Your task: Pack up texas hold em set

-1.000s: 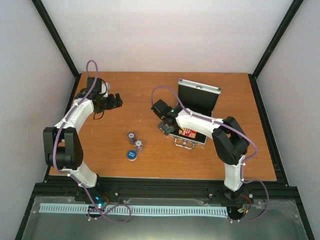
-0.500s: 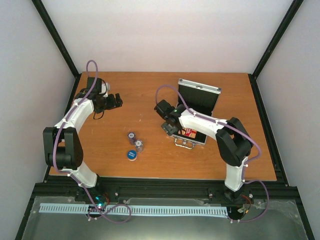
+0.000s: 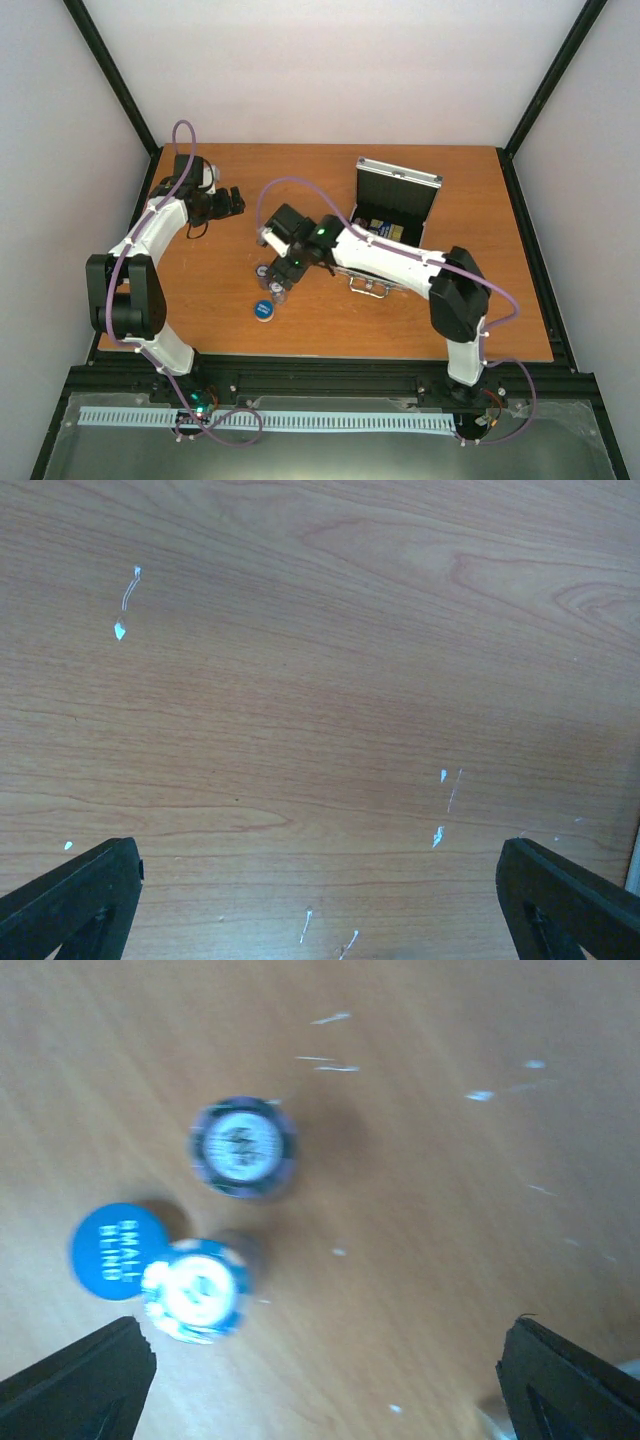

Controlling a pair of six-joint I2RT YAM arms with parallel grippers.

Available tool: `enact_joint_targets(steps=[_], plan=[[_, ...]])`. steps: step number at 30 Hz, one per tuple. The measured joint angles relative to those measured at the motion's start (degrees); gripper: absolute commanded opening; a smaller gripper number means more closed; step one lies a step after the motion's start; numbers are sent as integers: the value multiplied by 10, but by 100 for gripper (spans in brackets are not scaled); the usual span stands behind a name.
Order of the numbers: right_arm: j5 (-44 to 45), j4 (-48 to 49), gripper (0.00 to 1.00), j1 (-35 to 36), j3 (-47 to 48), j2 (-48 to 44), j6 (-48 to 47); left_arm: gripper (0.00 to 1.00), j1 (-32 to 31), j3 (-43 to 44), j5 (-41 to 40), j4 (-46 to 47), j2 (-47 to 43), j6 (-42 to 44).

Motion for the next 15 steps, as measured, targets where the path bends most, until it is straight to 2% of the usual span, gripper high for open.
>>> enact_joint_targets(steps=[5,9,15], plan=[[-50,-3,88,35,18,46,-2,100,0,0,-1,0,-1,-4],[-77,-7,86,37,18,77,-3,100,0,0,-2,0,-7,-6],[-94,-6,77,37,18,101,-6,100,0,0,-3,0,-9,-6]])
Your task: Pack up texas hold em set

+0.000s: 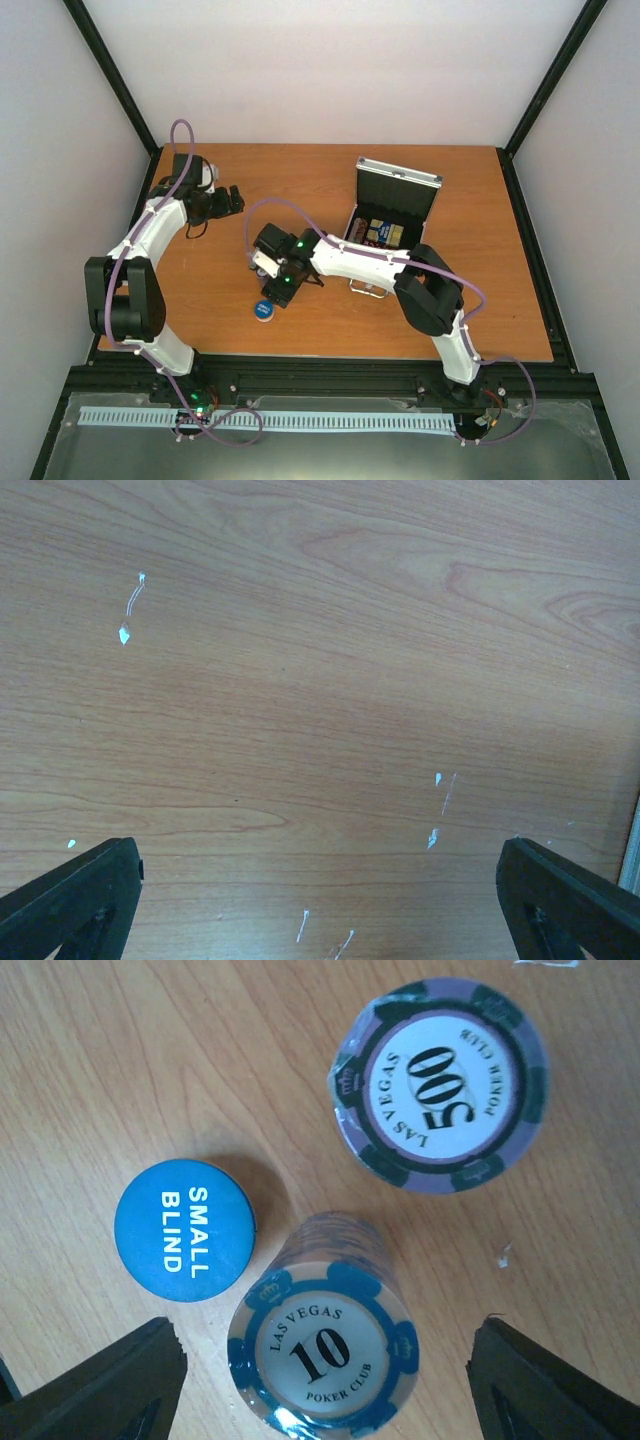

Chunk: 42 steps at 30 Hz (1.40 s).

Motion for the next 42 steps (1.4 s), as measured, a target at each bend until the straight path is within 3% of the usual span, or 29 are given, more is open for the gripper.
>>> enact_joint_targets(steps=[4,7,15,19,26,35,42], plan=[[-6,3,76,0,1,11,0,100,0,0,0,0,0,0],[-7,11,69,0,3,25,1,100,0,-1,0,0,0,0],[-2,20,30,0,7,47,-3,100,0,-5,0,1,0,-2],[14,24,19,0,7,45,3,100,0,-5,0,2,0,-4],[84,40,13,0,-40,8,8,100,0,-6,0,6,0,-4],[268,64,13,-12,-145,-157,37,100,0,-5,2,8,1,-5],[376,105,14,-118,-237,-214,46,100,0,-5,8,9,7,-7]])
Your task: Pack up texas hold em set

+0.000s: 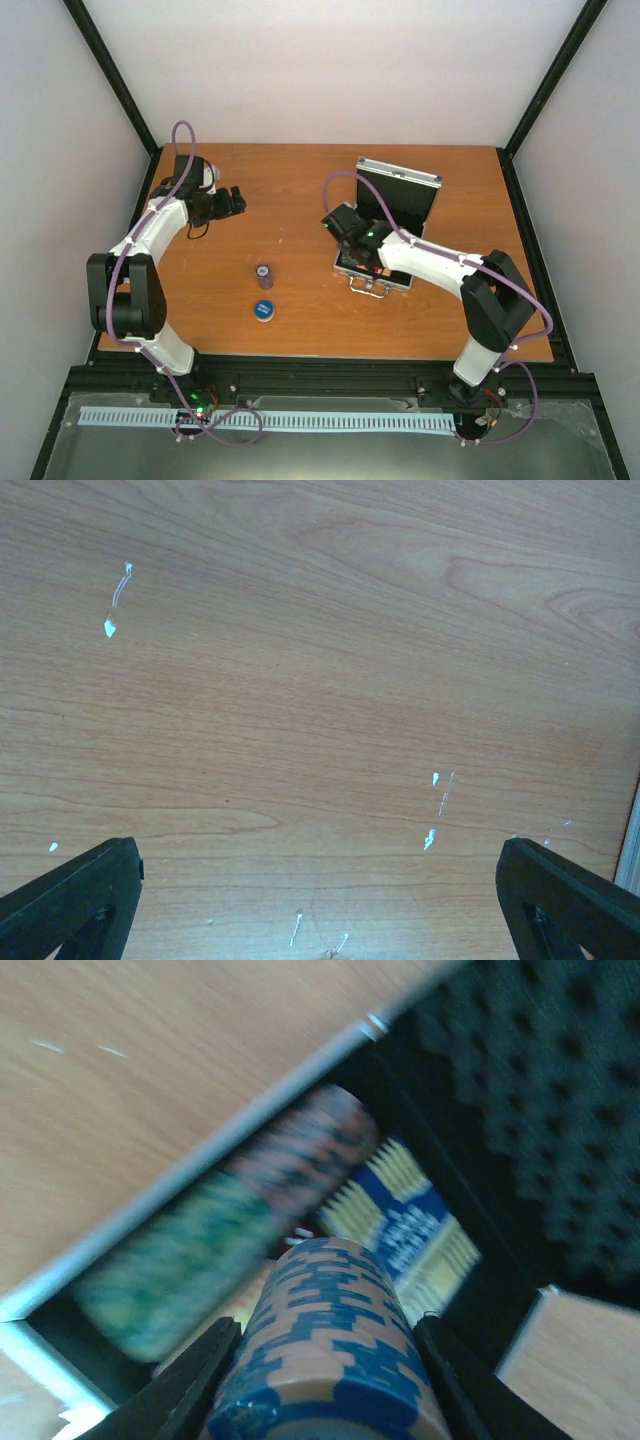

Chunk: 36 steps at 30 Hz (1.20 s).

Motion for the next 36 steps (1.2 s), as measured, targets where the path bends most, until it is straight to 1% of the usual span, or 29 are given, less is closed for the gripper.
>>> enact_joint_targets(steps=[5,12,23,29,31,32,34,36], plan=[[43,26,14,-76,-47,0,-22,100,0,4,7,2,13,-2],[70,74,14,-136,-53,12,-55,100,0,15,12,4,29,-2],[56,108,15,-191,-98,39,-75,100,0,15,14,7,38,-5],[53,135,19,-204,-104,57,-78,100,0,15,14,8,42,-8],[53,148,23,-205,-108,65,-80,100,0,15,14,8,43,-8],[53,151,28,-205,-111,68,-80,100,0,15,14,8,44,-8],[57,160,43,-205,-113,73,-81,100,0,15,14,8,46,-8],[59,166,52,-206,-113,73,-80,100,0,16,13,8,48,-8]])
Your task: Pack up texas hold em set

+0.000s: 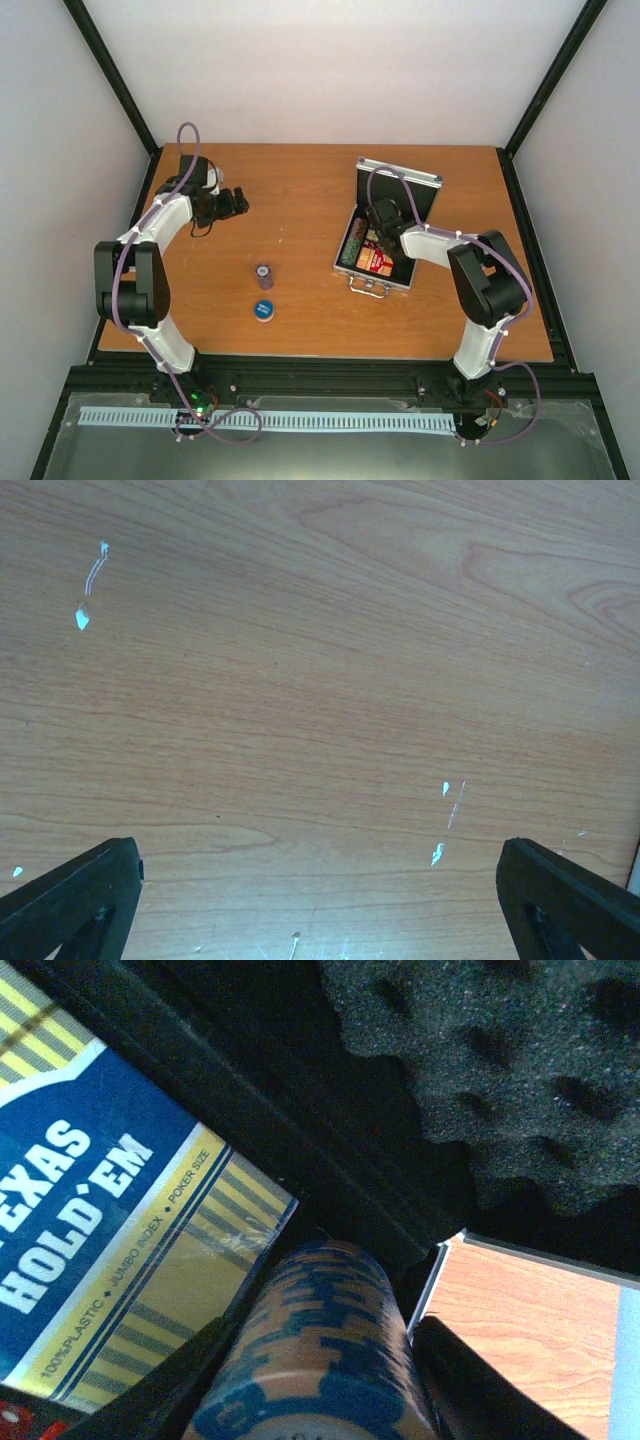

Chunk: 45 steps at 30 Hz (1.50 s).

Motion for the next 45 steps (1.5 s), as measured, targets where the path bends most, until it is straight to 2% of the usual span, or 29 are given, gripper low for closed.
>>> enact_joint_targets(steps=[1,7,17,27,31,34,38,45], plan=[[0,2,57,-1,0,0,3,100,0,0,0,0,2,0],[-4,-8,67,-5,0,-13,19,100,0,6,-2,0,5,0],[-79,-94,69,0,11,-91,64,100,0,19,-2,-1,6,0],[-106,-150,68,11,35,-96,89,100,0,36,-2,-2,11,0],[-150,-159,73,16,40,-96,89,100,0,36,-2,-5,12,0],[-205,-172,77,43,61,-96,88,100,0,37,-3,-7,12,0],[-290,-182,77,120,125,-87,84,100,0,43,-11,-14,12,0],[-403,-179,77,234,247,8,76,100,0,52,-35,-25,12,-1]])
